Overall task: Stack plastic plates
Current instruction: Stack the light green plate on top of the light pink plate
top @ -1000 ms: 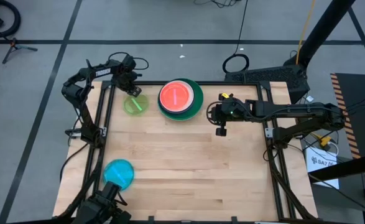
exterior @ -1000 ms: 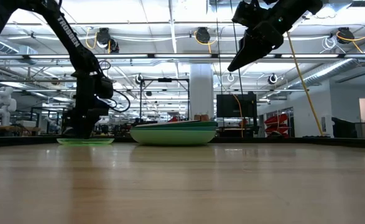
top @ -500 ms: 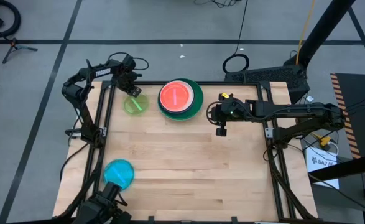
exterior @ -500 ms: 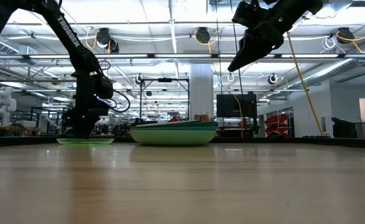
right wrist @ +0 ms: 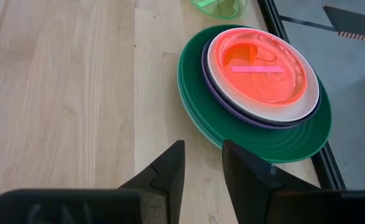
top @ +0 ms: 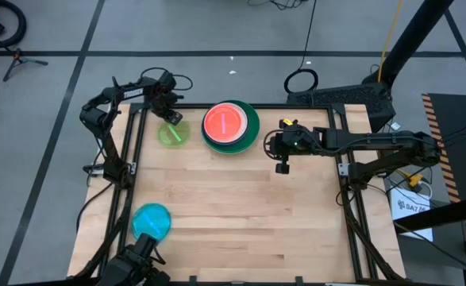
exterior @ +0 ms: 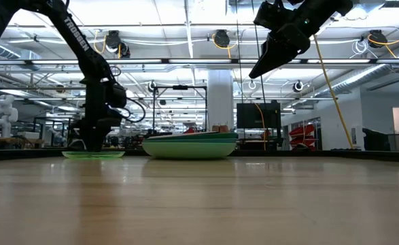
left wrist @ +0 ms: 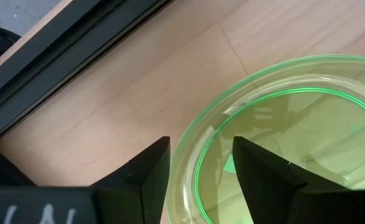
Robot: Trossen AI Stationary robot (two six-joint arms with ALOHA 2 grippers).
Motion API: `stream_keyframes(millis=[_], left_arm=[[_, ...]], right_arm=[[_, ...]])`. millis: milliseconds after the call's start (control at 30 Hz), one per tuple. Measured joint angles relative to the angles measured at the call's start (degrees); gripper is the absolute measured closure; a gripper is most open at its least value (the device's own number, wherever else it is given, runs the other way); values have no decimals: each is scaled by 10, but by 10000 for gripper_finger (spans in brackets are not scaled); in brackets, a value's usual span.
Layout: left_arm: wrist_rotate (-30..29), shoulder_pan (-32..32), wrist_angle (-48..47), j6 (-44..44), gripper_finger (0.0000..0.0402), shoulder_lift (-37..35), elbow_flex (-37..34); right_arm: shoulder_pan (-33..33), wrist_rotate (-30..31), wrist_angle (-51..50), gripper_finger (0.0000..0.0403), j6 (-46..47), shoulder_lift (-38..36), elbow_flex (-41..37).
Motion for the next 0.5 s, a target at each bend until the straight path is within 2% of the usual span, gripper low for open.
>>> stream_keyframes(millis=[500], left_arm=[[-16, 0, 10, 2, 220, 1, 0]], right_arm=[[0, 0, 0, 303, 0, 0, 0]])
